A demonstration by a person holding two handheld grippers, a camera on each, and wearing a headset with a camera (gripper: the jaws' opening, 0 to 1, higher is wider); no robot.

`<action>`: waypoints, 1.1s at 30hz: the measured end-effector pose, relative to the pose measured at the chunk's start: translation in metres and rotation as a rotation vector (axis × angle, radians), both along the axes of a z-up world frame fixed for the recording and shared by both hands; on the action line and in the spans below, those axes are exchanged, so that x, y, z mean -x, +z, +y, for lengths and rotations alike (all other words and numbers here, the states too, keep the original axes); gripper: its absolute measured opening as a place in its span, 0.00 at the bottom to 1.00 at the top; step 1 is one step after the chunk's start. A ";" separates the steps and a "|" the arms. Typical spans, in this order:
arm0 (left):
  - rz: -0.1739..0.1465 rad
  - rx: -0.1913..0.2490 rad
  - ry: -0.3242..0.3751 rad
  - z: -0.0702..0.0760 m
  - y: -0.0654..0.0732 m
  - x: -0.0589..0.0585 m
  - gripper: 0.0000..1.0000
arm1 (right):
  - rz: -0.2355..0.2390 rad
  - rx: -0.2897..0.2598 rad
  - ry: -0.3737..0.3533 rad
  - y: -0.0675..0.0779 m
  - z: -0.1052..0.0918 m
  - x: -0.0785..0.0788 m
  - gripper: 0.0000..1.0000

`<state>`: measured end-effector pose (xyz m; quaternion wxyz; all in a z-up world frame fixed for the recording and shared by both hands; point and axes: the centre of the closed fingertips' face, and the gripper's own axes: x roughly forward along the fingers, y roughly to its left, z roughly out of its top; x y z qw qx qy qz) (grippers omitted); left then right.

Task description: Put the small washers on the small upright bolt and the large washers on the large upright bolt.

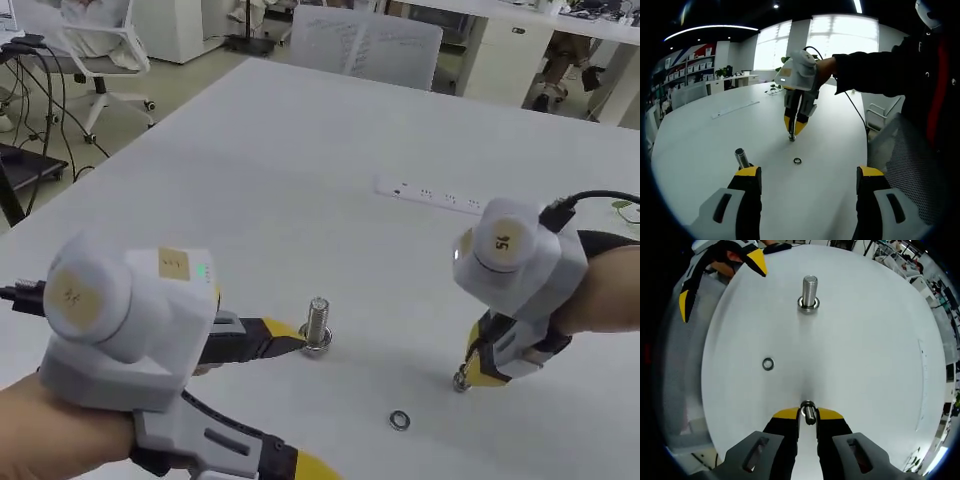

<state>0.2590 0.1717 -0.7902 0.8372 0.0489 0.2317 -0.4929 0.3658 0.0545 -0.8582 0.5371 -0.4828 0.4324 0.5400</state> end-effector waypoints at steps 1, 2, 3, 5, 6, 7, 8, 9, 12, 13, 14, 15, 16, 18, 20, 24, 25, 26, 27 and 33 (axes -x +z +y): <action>0.001 0.001 0.000 0.000 0.000 0.000 0.77 | 0.002 0.000 -0.001 -0.002 0.000 0.000 0.14; 0.001 -0.001 0.000 0.000 -0.001 0.000 0.77 | 0.003 0.001 -0.002 -0.003 0.000 0.001 0.14; 0.001 -0.002 0.000 0.000 -0.001 0.000 0.77 | 0.004 0.002 -0.002 -0.004 0.001 0.000 0.14; 0.002 -0.002 0.001 0.000 -0.001 0.000 0.77 | 0.006 0.001 -0.002 -0.005 0.001 0.000 0.14; 0.003 -0.003 0.001 0.001 -0.001 0.000 0.77 | 0.007 0.000 -0.002 -0.006 0.001 0.000 0.14; 0.002 -0.002 0.002 0.001 -0.001 0.000 0.77 | 0.008 -0.001 -0.001 -0.007 0.001 0.000 0.14; 0.003 -0.001 0.003 0.001 -0.001 -0.001 0.77 | 0.009 -0.001 -0.002 -0.007 0.000 0.000 0.14; 0.003 -0.002 0.003 0.001 -0.001 -0.001 0.77 | 0.010 -0.001 -0.002 -0.007 0.000 0.000 0.14; 0.004 -0.002 0.002 0.000 -0.002 -0.001 0.77 | 0.012 -0.002 -0.006 -0.008 0.000 0.000 0.14; 0.005 -0.002 0.002 0.000 -0.002 -0.001 0.77 | 0.011 -0.003 -0.005 -0.009 0.000 0.000 0.14; 0.005 -0.002 0.001 0.000 -0.002 0.000 0.77 | 0.012 -0.002 -0.005 -0.009 0.000 0.001 0.14; 0.005 -0.002 0.002 0.000 -0.002 0.000 0.77 | 0.011 -0.003 -0.003 -0.010 0.000 0.001 0.14; 0.005 -0.002 0.002 0.000 -0.002 0.000 0.77 | 0.011 -0.004 -0.002 -0.010 0.000 0.001 0.14; 0.006 -0.001 0.004 0.000 -0.002 0.000 0.77 | 0.013 0.000 -0.003 -0.011 0.000 0.001 0.14; 0.006 0.000 0.004 0.000 -0.002 0.000 0.77 | 0.012 0.000 0.001 -0.011 0.000 0.001 0.14; 0.008 -0.001 0.003 0.000 -0.003 -0.001 0.77 | 0.013 -0.006 -0.005 -0.011 0.001 0.001 0.15; 0.008 -0.001 0.002 0.000 -0.003 -0.001 0.77 | 0.014 -0.005 -0.006 -0.011 0.001 0.000 0.16; 0.009 0.000 0.003 0.000 -0.003 -0.001 0.77 | 0.018 -0.002 -0.008 -0.012 0.001 0.001 0.16; 0.008 0.000 0.004 0.000 -0.003 -0.001 0.77 | 0.017 -0.002 -0.006 -0.012 0.001 0.001 0.16; 0.009 0.000 0.003 0.000 -0.004 -0.001 0.77 | 0.018 -0.013 -0.018 -0.011 0.002 0.000 0.17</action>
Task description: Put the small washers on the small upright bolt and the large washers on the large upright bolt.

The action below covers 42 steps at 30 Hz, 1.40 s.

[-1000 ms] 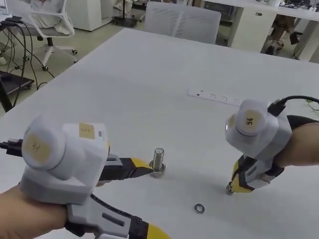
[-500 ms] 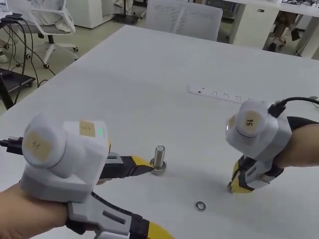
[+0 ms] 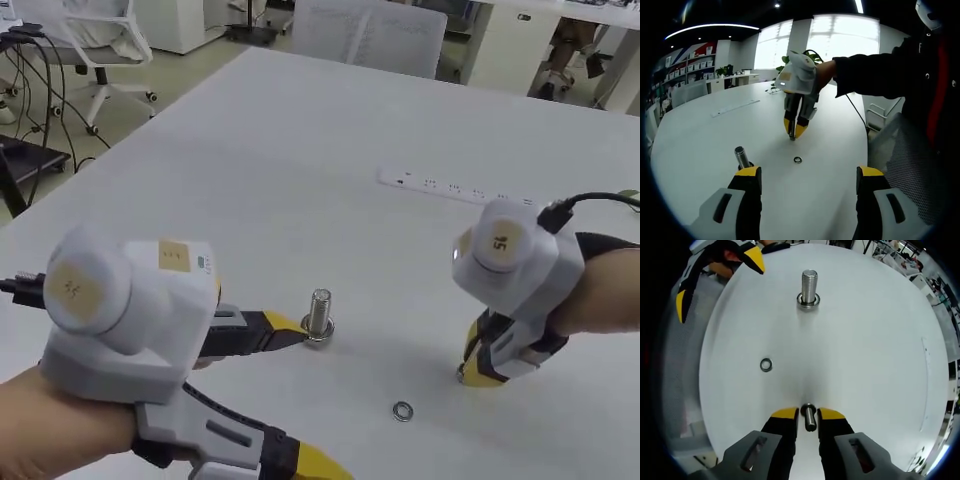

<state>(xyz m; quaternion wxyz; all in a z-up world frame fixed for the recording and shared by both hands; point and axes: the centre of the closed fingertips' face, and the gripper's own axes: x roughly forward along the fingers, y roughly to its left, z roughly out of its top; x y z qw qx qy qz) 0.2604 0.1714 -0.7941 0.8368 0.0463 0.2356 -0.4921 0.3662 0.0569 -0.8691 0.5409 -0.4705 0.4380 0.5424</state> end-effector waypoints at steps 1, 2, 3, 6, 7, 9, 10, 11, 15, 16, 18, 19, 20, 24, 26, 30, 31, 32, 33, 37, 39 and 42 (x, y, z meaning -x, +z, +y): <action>0.000 0.000 -0.001 0.000 0.000 0.000 0.77 | -0.001 -0.001 -0.003 0.000 0.000 0.000 0.17; 0.000 0.000 -0.001 0.000 0.000 0.000 0.77 | -0.003 -0.002 -0.004 0.001 -0.001 -0.001 0.18; 0.000 0.000 -0.001 0.000 0.000 0.000 0.77 | -0.004 -0.003 -0.005 0.001 -0.001 -0.001 0.18; -0.001 0.001 -0.002 0.000 0.000 0.000 0.77 | -0.007 -0.005 -0.014 0.002 -0.003 -0.002 0.19; -0.001 0.000 -0.002 0.000 0.000 0.001 0.77 | -0.007 -0.005 -0.016 0.002 -0.003 -0.002 0.20; -0.001 0.000 -0.004 0.000 0.000 0.001 0.77 | -0.010 -0.009 -0.021 0.003 -0.004 -0.002 0.20; -0.001 -0.001 -0.004 -0.001 0.000 0.001 0.77 | -0.011 -0.011 -0.023 0.004 -0.004 -0.003 0.21; -0.001 -0.001 -0.004 -0.001 0.000 0.001 0.77 | -0.011 -0.012 -0.027 0.004 -0.005 -0.003 0.21; -0.002 0.000 -0.004 -0.001 0.001 0.002 0.77 | -0.015 -0.018 -0.036 0.007 -0.007 -0.002 0.23; -0.001 0.000 -0.004 -0.001 0.001 0.002 0.77 | -0.014 -0.019 -0.038 0.007 -0.008 -0.002 0.24; -0.002 -0.001 -0.006 -0.001 0.001 0.002 0.77 | -0.014 -0.016 -0.042 0.007 -0.010 -0.002 0.24; -0.002 -0.001 -0.006 -0.001 0.001 0.002 0.77 | -0.015 -0.015 -0.044 0.007 -0.012 -0.002 0.24; -0.002 -0.002 -0.007 -0.001 0.001 0.003 0.77 | -0.015 -0.015 -0.046 0.008 -0.013 -0.002 0.24; 0.000 -0.004 -0.008 -0.001 0.000 0.003 0.77 | -0.017 -0.015 -0.057 0.009 -0.017 -0.002 0.25; 0.000 -0.004 -0.009 -0.002 0.000 0.003 0.77 | -0.017 -0.015 -0.061 0.009 -0.019 -0.001 0.26; -0.001 -0.004 -0.010 -0.002 0.001 0.003 0.77 | -0.018 -0.014 -0.069 0.010 -0.023 0.001 0.28; -0.001 -0.005 -0.011 -0.002 0.001 0.003 0.77 | -0.018 -0.014 -0.070 0.011 -0.024 0.001 0.28; -0.001 -0.005 -0.011 -0.002 0.001 0.003 0.77 | -0.018 -0.014 -0.073 0.011 -0.025 0.001 0.28; -0.002 -0.005 -0.012 -0.003 0.001 0.003 0.77 | -0.019 -0.014 -0.075 0.011 -0.026 0.002 0.28; -0.004 -0.005 -0.013 -0.003 0.001 0.004 0.77 | -0.019 -0.018 -0.087 0.012 -0.029 0.005 0.28; -0.007 -0.003 -0.012 -0.003 0.002 0.003 0.77 | -0.019 -0.015 -0.089 0.012 -0.031 0.008 0.28; -0.009 -0.004 -0.011 -0.002 0.002 0.003 0.77 | -0.020 -0.016 -0.094 0.013 -0.033 0.013 0.28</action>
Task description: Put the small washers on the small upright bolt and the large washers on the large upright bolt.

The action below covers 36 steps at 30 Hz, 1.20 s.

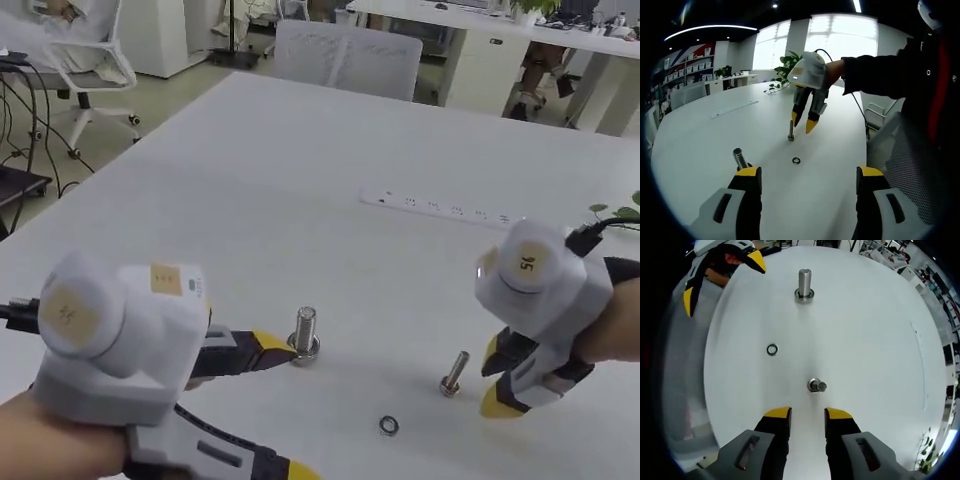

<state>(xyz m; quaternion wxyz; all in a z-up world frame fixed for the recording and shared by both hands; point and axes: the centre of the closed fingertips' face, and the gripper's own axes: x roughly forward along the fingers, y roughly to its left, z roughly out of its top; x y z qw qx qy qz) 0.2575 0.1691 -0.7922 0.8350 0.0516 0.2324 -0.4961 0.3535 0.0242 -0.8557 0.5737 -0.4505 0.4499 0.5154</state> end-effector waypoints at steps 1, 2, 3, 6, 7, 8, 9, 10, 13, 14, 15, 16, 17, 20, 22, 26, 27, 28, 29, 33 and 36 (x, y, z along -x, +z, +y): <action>0.000 0.000 0.000 0.000 0.000 0.000 0.77 | -0.001 -0.002 -0.001 0.001 0.000 0.001 0.28; -0.001 -0.001 -0.001 0.000 0.000 0.000 0.77 | -0.001 -0.003 -0.002 0.001 0.000 0.003 0.28; -0.002 -0.002 -0.001 0.000 0.000 0.000 0.77 | 0.000 -0.003 -0.005 0.001 -0.001 0.005 0.28; -0.005 -0.001 0.000 0.000 0.000 0.000 0.77 | -0.001 0.000 -0.006 0.002 -0.002 0.009 0.28; -0.006 -0.001 0.000 0.001 0.000 -0.001 0.77 | -0.002 -0.003 -0.009 0.003 -0.002 0.011 0.28; -0.008 0.000 0.001 0.001 0.001 -0.001 0.77 | -0.002 -0.005 -0.011 0.004 -0.002 0.012 0.28; -0.008 0.000 0.002 0.001 0.001 -0.001 0.77 | -0.002 -0.007 -0.013 0.004 -0.002 0.014 0.28; -0.008 -0.001 0.002 0.001 0.000 -0.001 0.77 | -0.002 -0.009 -0.016 0.004 -0.002 0.015 0.28; -0.011 -0.003 0.000 0.001 0.000 -0.001 0.77 | -0.002 -0.012 -0.018 0.005 -0.001 0.021 0.28; -0.012 -0.002 0.000 0.001 0.001 -0.001 0.77 | -0.001 -0.015 -0.019 0.005 -0.001 0.023 0.28; -0.013 -0.001 0.000 0.001 0.001 -0.001 0.77 | 0.000 -0.015 -0.019 0.005 0.000 0.024 0.28; -0.014 -0.001 0.000 0.001 0.001 -0.001 0.77 | 0.003 -0.018 -0.020 0.005 0.000 0.027 0.28; -0.016 -0.001 0.000 0.001 0.002 -0.001 0.77 | 0.005 -0.019 -0.021 0.005 0.001 0.028 0.28; -0.018 0.000 0.001 0.002 0.002 -0.001 0.77 | 0.004 -0.024 -0.023 0.006 0.003 0.032 0.28; -0.019 0.001 0.001 0.002 0.002 -0.001 0.77 | 0.005 -0.027 -0.023 0.006 0.004 0.035 0.28; -0.021 0.000 -0.001 0.001 0.002 -0.001 0.77 | 0.004 -0.030 -0.017 0.007 0.009 0.039 0.28; -0.021 0.001 -0.001 0.002 0.002 -0.001 0.77 | 0.005 -0.034 -0.014 0.008 0.012 0.041 0.28; -0.021 0.000 -0.001 0.002 0.002 -0.001 0.77 | 0.005 -0.035 -0.012 0.008 0.013 0.042 0.28; -0.021 -0.001 -0.001 0.002 0.002 -0.001 0.77 | 0.004 -0.039 -0.008 0.008 0.017 0.043 0.28; -0.020 -0.003 -0.004 0.001 0.002 0.000 0.77 | 0.004 -0.055 0.001 0.010 0.026 0.047 0.28; -0.021 -0.002 -0.004 0.002 0.002 0.000 0.77 | 0.005 -0.059 0.008 0.010 0.032 0.049 0.28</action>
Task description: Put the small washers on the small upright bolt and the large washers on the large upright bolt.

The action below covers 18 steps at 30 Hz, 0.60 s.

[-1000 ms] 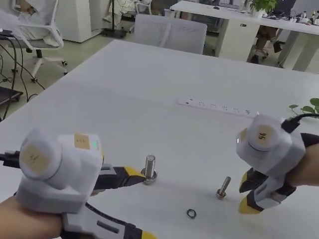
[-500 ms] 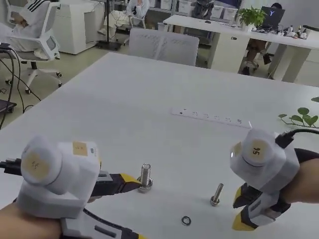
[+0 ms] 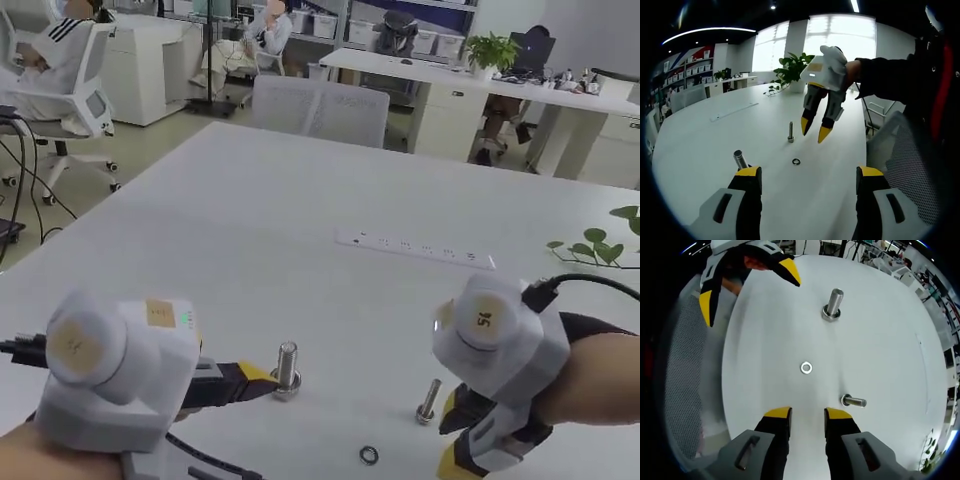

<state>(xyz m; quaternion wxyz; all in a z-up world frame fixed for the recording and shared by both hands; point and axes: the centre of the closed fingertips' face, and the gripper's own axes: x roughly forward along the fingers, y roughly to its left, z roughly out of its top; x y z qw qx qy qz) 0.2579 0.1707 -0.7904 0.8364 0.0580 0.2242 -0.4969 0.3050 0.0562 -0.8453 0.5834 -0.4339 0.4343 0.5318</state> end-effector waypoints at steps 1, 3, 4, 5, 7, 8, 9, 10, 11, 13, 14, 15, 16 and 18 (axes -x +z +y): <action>0.001 0.000 0.001 0.000 0.000 0.000 0.77 | -0.001 -0.001 0.006 0.001 0.003 0.000 0.27; 0.000 0.000 0.001 0.000 0.000 0.000 0.77 | -0.001 -0.004 0.011 0.001 0.006 0.001 0.27; -0.001 0.001 0.001 0.000 0.000 0.000 0.77 | -0.001 -0.006 0.016 0.001 0.010 0.001 0.27; -0.001 0.002 0.001 0.000 0.000 0.000 0.77 | 0.000 -0.006 0.021 0.001 0.012 0.001 0.27; -0.002 0.002 0.002 0.001 0.001 0.000 0.77 | 0.000 -0.007 0.028 0.001 0.016 0.001 0.27; -0.002 0.003 0.003 0.001 0.001 0.000 0.77 | 0.001 -0.006 0.036 0.001 0.019 0.002 0.27; -0.002 0.002 0.003 0.001 0.000 0.000 0.77 | 0.000 -0.007 0.040 0.001 0.022 0.002 0.27; -0.001 0.003 0.004 0.001 0.000 0.000 0.77 | 0.002 -0.010 0.047 0.001 0.025 0.003 0.27; 0.000 0.003 0.005 0.001 0.000 0.000 0.77 | 0.004 -0.011 0.050 0.000 0.027 0.003 0.27; 0.000 0.003 0.006 0.002 0.000 0.001 0.77 | 0.003 -0.012 0.059 0.000 0.032 0.002 0.27; 0.000 0.003 0.006 0.002 0.000 0.001 0.77 | 0.002 -0.013 0.063 0.000 0.035 0.002 0.27; 0.000 0.003 0.006 0.002 0.000 0.001 0.77 | 0.002 -0.014 0.066 -0.001 0.037 0.002 0.27; 0.000 0.003 0.006 0.002 0.000 0.001 0.77 | 0.004 -0.013 0.071 -0.001 0.039 0.002 0.27; -0.001 0.003 0.007 0.002 0.000 0.001 0.77 | 0.006 -0.013 0.080 -0.002 0.042 0.002 0.27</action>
